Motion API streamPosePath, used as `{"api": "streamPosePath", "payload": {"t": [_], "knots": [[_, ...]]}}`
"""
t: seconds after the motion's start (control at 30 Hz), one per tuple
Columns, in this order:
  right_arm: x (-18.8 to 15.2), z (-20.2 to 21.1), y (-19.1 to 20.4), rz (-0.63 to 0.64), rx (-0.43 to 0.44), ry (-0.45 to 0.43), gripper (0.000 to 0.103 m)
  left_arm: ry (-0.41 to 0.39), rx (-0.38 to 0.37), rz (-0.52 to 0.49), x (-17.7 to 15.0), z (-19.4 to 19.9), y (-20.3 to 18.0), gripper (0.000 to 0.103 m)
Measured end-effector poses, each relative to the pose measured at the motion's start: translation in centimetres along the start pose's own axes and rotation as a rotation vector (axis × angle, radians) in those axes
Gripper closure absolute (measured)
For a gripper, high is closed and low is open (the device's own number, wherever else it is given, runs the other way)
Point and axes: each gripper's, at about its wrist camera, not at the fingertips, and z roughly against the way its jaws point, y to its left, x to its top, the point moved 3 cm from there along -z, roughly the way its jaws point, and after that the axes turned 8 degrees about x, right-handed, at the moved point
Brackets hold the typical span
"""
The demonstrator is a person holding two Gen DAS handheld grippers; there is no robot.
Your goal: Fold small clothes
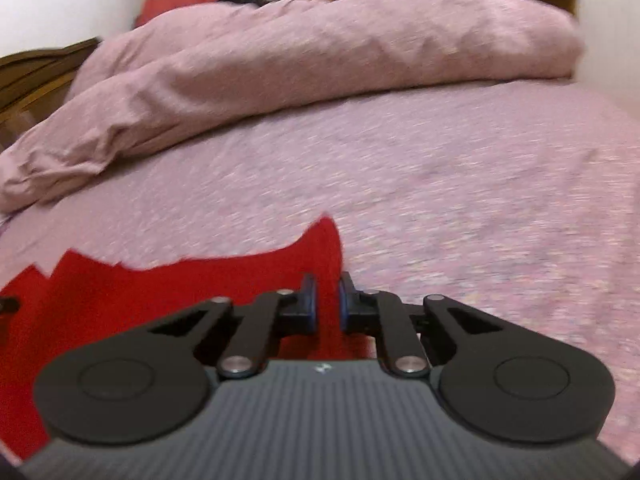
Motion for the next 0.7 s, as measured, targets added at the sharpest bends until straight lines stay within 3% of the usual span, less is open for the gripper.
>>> {"api": "streamPosePath", "payload": {"t": [0.33, 0.47, 0.7], "knots": [[-1.4, -0.3, -0.7, -0.025, -0.037, 0.013, 0.084, 0.019, 0.000, 0.018, 0.2, -0.3, -0.1, 0.032], [-1.0, 0.6, -1.7, -0.079, -0.051, -0.011, 0.063, 0.019, 0.015, 0.011, 0.4, 0.6, 0.2, 0.032], [-1.5, 3.8, -1.6, -0.099, -0.012, -0.013, 0.058, 0.013, 0.017, 0.012, 0.6, 3.3, 0.7, 0.032]]}}
